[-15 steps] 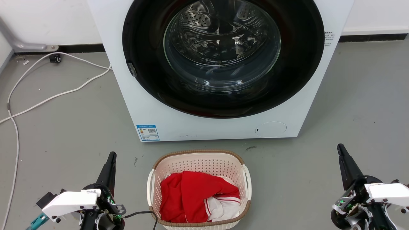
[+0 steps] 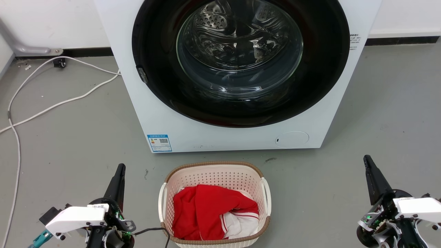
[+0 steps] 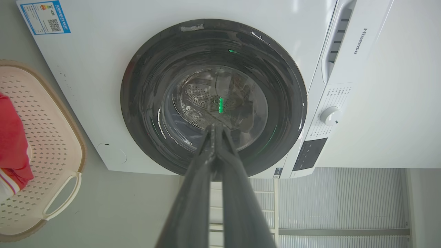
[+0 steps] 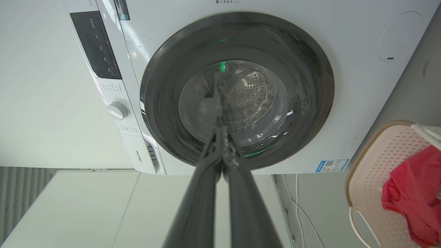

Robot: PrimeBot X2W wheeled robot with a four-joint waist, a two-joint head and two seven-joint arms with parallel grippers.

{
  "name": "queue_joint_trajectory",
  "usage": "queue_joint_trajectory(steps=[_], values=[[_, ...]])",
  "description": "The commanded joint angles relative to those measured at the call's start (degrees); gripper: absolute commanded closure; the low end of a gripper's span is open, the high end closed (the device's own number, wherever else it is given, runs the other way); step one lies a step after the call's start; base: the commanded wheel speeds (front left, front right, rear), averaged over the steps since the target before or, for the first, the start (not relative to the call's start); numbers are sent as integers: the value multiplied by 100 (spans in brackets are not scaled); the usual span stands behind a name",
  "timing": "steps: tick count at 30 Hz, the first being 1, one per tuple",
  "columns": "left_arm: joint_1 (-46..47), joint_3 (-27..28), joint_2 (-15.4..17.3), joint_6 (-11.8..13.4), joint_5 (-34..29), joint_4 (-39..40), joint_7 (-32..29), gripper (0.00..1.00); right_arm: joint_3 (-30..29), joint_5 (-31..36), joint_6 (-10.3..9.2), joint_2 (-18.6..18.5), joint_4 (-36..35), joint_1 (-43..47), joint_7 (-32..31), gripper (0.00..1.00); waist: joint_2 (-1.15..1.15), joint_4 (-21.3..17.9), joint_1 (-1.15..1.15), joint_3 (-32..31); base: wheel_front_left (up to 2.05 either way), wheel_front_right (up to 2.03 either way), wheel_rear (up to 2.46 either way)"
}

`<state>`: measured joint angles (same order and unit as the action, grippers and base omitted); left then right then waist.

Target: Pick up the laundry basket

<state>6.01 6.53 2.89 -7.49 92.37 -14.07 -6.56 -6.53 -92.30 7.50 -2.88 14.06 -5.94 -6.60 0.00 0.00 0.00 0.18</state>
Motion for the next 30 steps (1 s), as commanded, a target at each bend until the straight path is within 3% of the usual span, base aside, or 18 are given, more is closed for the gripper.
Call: queue_joint_trajectory(steps=[1,6,7,13,19,30], values=[[47,10,-4,-12,10,2,-14,100,-3,-23,-2,1,-2,-60,-8,100,0,0,0,0,0,0,0],[47,10,-4,-12,10,2,-13,100,-3,-23,-2,1,-2,-60,-8,100,0,0,0,0,0,0,0],[47,10,-4,-12,10,2,-14,0,-3,-23,-2,1,-2,-60,-8,0,0,0,0,0,0,0,0],[-88,-56,-12,1,-24,-26,104,0,38,53,0,5,68,98,103,0,0,0,0,3,0,0,0],[-109,-52,-11,1,-462,73,277,0,11,460,0,4,-17,115,276,0,0,1,0,8,0,0,0],[-165,-152,-8,147,-1737,446,565,0,77,2030,0,3,-456,213,566,0,0,1,0,29,0,0,0]])
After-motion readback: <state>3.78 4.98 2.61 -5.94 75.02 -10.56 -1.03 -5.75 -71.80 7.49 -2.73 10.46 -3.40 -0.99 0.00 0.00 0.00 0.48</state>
